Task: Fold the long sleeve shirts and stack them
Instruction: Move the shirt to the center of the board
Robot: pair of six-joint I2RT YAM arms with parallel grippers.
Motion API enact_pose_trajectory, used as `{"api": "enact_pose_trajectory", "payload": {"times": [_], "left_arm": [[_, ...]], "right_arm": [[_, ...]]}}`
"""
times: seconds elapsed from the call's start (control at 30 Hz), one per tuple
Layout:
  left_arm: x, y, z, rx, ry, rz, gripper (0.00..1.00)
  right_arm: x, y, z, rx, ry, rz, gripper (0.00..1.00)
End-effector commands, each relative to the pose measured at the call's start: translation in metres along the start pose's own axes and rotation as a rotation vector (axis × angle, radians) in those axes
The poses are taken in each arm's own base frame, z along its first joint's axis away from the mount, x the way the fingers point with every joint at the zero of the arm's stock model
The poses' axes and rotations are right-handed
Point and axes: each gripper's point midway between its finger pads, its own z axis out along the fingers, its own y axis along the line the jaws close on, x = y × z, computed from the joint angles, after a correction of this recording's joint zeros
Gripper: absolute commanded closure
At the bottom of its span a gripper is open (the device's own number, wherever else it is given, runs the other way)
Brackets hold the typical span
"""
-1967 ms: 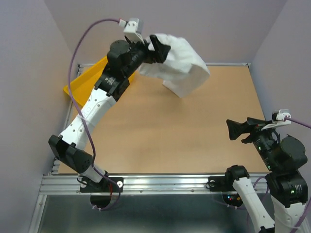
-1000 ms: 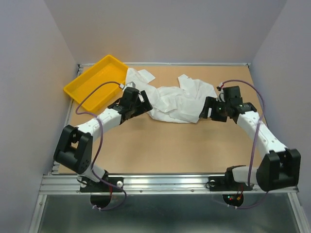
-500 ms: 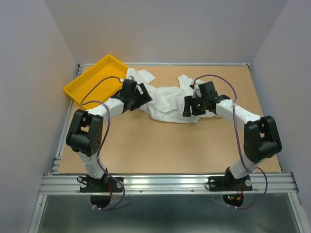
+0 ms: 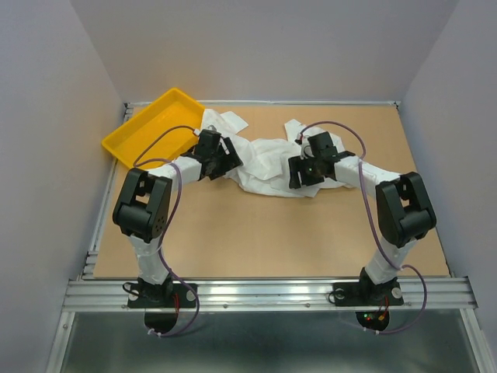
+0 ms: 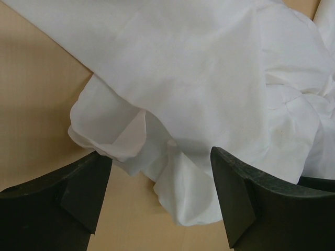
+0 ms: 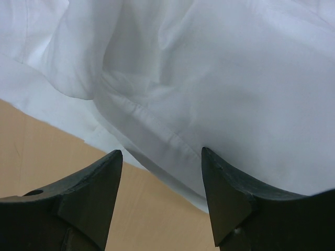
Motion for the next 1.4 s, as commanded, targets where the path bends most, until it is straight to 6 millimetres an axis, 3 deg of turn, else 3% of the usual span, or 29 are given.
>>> {"api": "enact_pose_trajectory", "payload": {"times": [0.0,0.17,0.27,0.4,0.5,0.57,0.63,0.77,0.83,0.9,1.37], "left_arm": [[-0.016,-0.006,0.001,0.01,-0.033,0.05,0.16],[-0.02,-0.007,0.009,0.012,-0.035,0.069,0.24],[-0.026,-0.01,0.013,0.012,-0.048,0.1,0.26],[-0.032,-0.017,0.012,0.032,-0.056,0.122,0.26],[-0.031,-0.02,0.009,0.048,-0.054,0.14,0.26],[-0.03,-0.018,0.007,0.045,-0.052,0.149,0.26],[-0.027,-0.014,0.006,0.04,-0.047,0.152,0.26],[-0.024,-0.014,0.005,0.048,-0.038,0.157,0.26],[-0.022,-0.014,0.004,0.05,-0.034,0.16,0.26],[-0.023,-0.014,0.003,0.05,-0.036,0.159,0.26],[-0.018,-0.01,0.003,0.043,-0.027,0.153,0.26]], "right_arm": [[-0.014,0.007,0.002,-0.009,-0.047,-0.081,0.32],[0.003,0.011,0.006,-0.02,-0.008,-0.088,0.33],[-0.001,0.005,0.0,0.038,-0.033,-0.043,0.32],[-0.015,-0.018,-0.026,0.217,-0.134,0.103,0.29],[-0.024,-0.023,-0.052,0.22,-0.217,0.253,0.27],[-0.019,-0.022,-0.06,0.194,-0.235,0.365,0.27],[-0.012,-0.024,-0.061,0.172,-0.23,0.436,0.28],[0.02,-0.025,-0.044,0.134,-0.171,0.569,0.31],[0.018,-0.027,-0.04,0.101,-0.201,0.613,0.34],[0.03,-0.025,-0.032,0.062,-0.182,0.673,0.35],[0.032,-0.04,-0.025,-0.075,-0.332,0.808,0.42]]}}
